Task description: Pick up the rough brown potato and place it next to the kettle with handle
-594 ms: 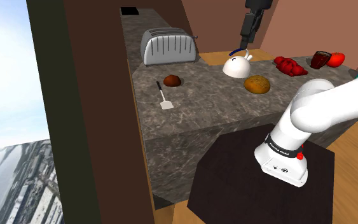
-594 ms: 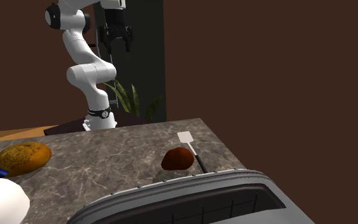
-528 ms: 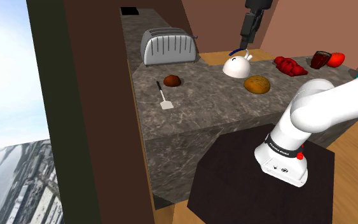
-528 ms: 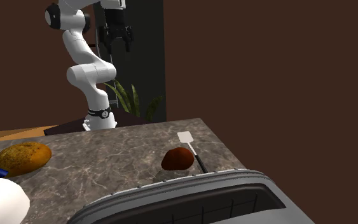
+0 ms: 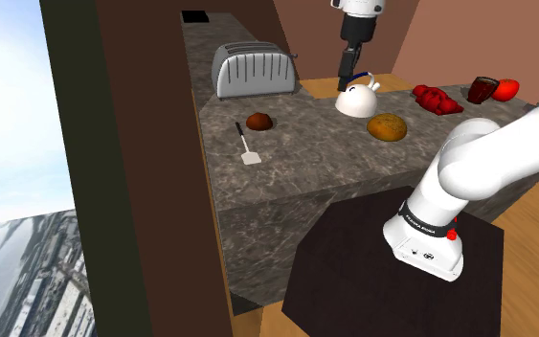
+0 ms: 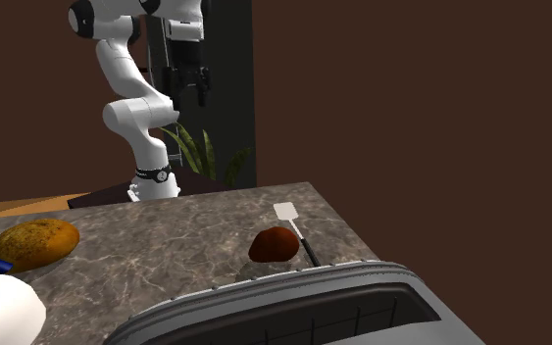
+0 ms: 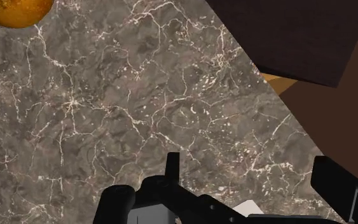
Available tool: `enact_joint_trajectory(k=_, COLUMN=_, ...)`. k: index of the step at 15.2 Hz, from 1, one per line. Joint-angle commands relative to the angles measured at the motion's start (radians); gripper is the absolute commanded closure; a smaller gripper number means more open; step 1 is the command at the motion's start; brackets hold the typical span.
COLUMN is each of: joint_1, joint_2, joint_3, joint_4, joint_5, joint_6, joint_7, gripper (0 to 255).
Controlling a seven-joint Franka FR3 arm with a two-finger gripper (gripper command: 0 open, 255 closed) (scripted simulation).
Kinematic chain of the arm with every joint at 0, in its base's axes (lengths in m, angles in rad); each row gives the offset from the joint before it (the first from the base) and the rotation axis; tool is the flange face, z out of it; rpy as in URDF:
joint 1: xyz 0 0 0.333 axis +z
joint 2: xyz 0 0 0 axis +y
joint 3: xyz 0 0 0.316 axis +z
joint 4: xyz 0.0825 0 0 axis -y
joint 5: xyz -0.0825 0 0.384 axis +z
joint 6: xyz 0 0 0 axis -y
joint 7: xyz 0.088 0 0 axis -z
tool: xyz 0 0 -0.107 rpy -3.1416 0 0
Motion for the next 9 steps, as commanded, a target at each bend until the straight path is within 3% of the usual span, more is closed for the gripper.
enact_joint_trajectory(k=1, joint_1=0.006, joint_2=0.037, joint_3=-0.010, joint_4=-0.023, joint_5=-0.026, joint_6=0.076, joint_7=-0.044, gripper=0)
enact_joint_trajectory(k=9, joint_1=0.023, joint_2=0.273, joint_3=-0.048, joint_4=-0.032, joint_5=-0.118, joint_6=0.379, joint_7=-0.196, gripper=0)
